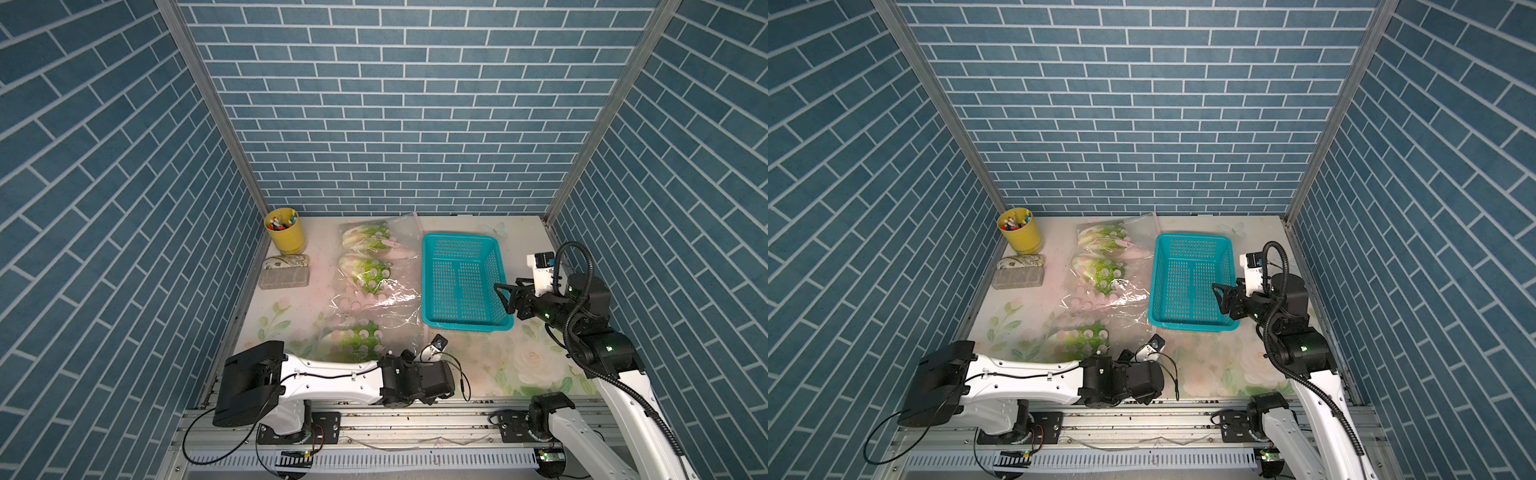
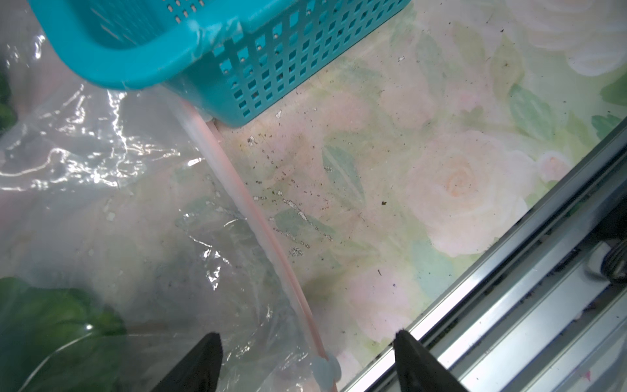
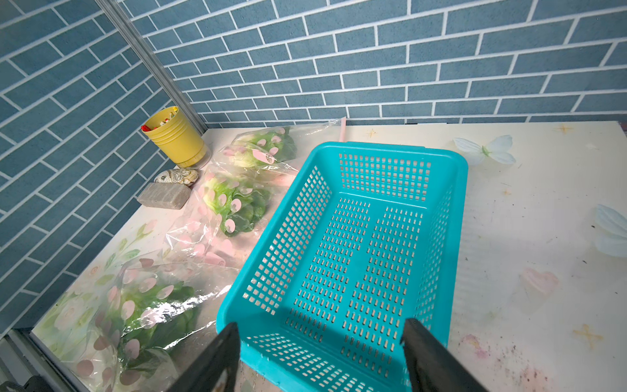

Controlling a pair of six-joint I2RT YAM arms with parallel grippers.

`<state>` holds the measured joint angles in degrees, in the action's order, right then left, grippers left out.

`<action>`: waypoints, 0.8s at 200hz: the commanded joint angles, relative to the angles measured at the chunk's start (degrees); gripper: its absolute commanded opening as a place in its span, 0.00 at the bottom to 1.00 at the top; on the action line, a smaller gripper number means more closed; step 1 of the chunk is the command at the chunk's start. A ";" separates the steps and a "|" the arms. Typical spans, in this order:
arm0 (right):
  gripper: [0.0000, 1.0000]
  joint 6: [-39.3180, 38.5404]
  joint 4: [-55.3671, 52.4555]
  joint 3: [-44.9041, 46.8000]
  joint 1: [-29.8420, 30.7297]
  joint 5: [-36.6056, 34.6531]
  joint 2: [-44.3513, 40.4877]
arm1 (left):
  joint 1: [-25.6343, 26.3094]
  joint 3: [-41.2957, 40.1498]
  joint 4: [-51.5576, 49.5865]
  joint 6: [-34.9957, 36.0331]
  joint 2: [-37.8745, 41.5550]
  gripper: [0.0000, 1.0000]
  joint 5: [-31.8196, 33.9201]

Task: Open the zip-top bag and take out the chinese cabbages
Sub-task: Adjust the zipper food storage bag at the center of the board.

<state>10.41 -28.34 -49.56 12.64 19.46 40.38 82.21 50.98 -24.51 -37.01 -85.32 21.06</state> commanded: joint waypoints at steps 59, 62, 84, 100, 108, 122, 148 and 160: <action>0.76 -1.10 -1.80 -2.65 0.26 -1.60 0.26 | -2.74 -2.74 1.63 -2.36 -3.80 0.68 -7.85; 0.76 -1.10 -1.85 -2.65 0.20 -1.62 0.35 | -2.73 -2.92 1.82 -2.36 -3.71 0.67 -7.89; 0.75 -1.15 -1.98 -2.39 0.28 -1.62 0.79 | -3.46 -4.60 2.77 -2.66 -3.02 0.53 -8.38; 0.75 -1.19 -1.81 -2.14 0.28 -1.32 1.34 | -4.36 -6.22 3.40 -3.10 -2.08 0.40 -9.00; 0.75 -1.19 -1.68 -2.12 0.29 -1.11 1.73 | -4.78 -6.97 3.51 -3.24 -1.49 0.34 -9.12; 0.75 -0.74 -1.21 -1.97 0.28 -1.30 2.53 | -5.38 -8.17 3.68 -3.50 0.12 0.21 -8.81; 0.73 -0.86 0.83 -1.52 0.49 -0.02 4.63 | -6.94 -10.72 3.28 -3.94 5.02 0.06 -7.57; 0.71 -1.71 2.27 -1.18 0.92 1.09 5.60 | -7.58 -12.01 1.96 -3.94 8.31 0.00 -6.32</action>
<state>10.41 -28.45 -50.19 12.82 18.79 44.58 76.20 41.25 -20.86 -40.56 -82.63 12.45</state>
